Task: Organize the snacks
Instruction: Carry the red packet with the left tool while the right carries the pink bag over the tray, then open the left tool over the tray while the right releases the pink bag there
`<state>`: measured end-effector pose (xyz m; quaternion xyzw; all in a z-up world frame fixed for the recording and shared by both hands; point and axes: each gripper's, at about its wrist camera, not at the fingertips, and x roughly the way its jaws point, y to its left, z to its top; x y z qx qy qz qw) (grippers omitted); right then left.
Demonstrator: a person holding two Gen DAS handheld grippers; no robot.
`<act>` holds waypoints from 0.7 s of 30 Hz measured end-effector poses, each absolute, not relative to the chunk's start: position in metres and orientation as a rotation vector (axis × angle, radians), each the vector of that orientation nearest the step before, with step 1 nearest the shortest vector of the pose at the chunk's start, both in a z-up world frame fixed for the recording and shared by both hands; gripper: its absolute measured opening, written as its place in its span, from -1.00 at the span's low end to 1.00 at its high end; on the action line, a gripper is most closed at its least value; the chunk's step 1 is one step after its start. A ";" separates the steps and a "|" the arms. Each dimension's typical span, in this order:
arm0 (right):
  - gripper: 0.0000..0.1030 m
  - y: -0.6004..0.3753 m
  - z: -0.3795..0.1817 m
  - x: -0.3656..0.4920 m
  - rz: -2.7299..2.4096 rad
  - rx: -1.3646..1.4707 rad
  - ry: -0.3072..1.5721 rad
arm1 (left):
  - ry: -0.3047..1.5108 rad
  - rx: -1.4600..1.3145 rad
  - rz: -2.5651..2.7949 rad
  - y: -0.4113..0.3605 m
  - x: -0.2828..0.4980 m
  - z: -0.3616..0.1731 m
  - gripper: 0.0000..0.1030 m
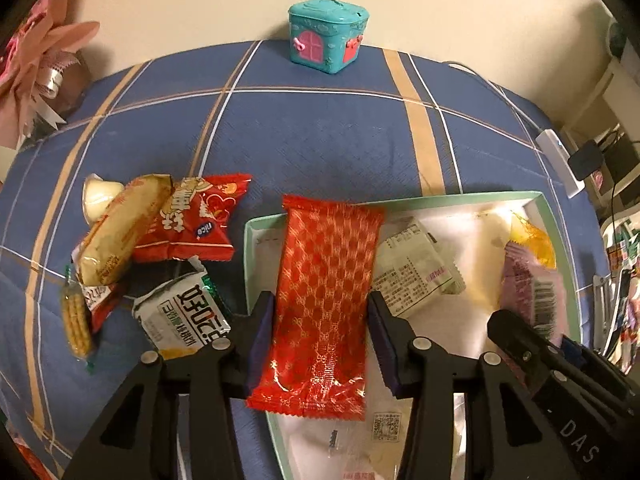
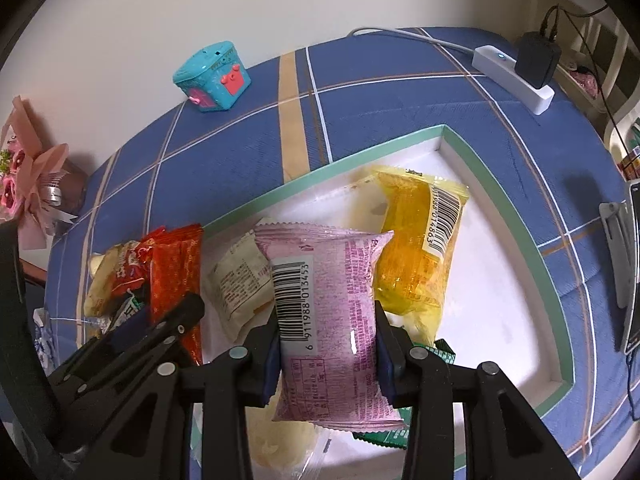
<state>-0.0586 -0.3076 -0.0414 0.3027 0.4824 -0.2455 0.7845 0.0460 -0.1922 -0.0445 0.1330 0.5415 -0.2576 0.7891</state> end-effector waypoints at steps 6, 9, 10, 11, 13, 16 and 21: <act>-0.12 -0.304 -0.037 -0.059 -0.538 0.630 1.065 | 1.177 0.282 -0.567 -0.190 0.043 -0.035 0.00; -0.12 -0.302 -0.030 -0.061 -0.544 0.620 1.064 | 1.185 0.276 -0.572 -0.185 0.041 -0.028 0.02; -0.12 -0.301 -0.026 -0.062 -0.545 0.614 1.063 | 1.185 0.270 -0.572 -0.181 0.041 -0.024 0.04; -0.08 -0.300 -0.024 -0.063 -0.542 0.610 1.063 | 1.184 0.265 -0.571 -0.179 0.040 -0.022 0.10; 0.26 -0.298 -0.020 -0.064 -0.545 0.603 1.058 | 1.178 0.248 -0.562 -0.171 0.041 -0.015 0.14; 0.38 -0.296 -0.016 -0.068 -0.573 0.594 1.056 | 1.163 0.232 -0.542 -0.160 0.042 -0.006 0.19; 0.53 -0.293 -0.015 -0.073 -0.589 0.581 1.069 | 1.152 0.219 -0.501 -0.144 0.046 -0.001 0.46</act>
